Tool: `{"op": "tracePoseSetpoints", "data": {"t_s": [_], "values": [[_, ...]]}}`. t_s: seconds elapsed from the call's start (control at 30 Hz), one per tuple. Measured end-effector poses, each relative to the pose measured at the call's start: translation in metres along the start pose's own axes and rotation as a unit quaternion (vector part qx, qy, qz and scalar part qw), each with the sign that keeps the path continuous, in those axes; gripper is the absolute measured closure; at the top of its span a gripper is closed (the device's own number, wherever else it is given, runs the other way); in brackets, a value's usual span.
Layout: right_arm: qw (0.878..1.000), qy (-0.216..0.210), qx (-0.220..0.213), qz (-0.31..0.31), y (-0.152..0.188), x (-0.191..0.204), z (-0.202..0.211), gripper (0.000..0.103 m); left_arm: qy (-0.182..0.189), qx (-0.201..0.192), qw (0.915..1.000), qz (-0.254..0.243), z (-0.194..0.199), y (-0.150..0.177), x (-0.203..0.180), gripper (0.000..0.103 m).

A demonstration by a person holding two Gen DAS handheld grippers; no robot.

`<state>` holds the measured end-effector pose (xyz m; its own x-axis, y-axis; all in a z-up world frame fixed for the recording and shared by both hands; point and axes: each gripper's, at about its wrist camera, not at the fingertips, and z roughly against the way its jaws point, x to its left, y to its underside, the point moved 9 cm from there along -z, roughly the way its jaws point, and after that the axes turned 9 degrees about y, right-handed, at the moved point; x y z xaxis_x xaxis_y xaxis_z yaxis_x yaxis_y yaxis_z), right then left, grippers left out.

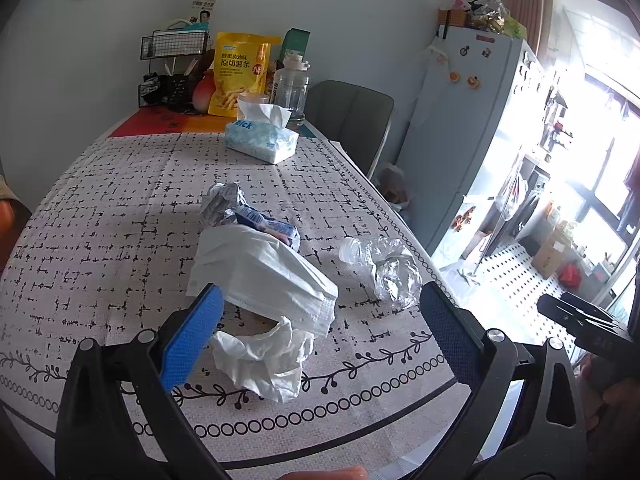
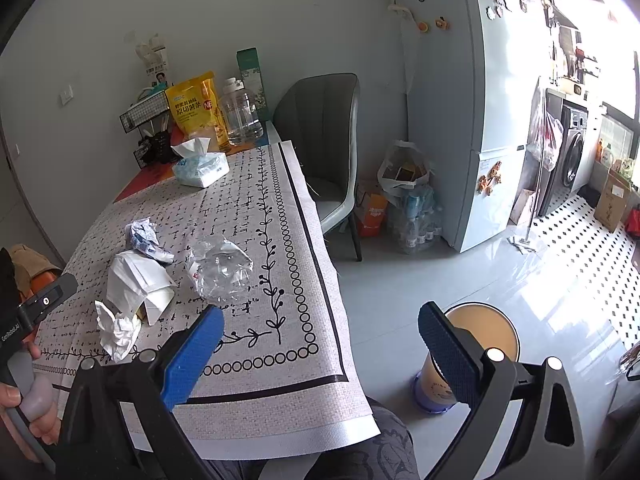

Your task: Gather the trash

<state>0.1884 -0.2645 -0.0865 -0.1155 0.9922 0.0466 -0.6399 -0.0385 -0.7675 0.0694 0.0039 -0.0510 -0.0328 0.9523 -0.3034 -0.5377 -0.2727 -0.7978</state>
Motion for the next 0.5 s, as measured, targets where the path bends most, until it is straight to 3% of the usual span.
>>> {"op": "tracePoseSetpoints", "data": {"t_s": [0.5], "values": [[1.0, 0.0, -0.002, 0.006, 0.0019, 0.0022, -0.0002, 0.008, -0.003, 0.003, 1.0, 0.001, -0.0025, 0.001, 0.0026, 0.005]]}}
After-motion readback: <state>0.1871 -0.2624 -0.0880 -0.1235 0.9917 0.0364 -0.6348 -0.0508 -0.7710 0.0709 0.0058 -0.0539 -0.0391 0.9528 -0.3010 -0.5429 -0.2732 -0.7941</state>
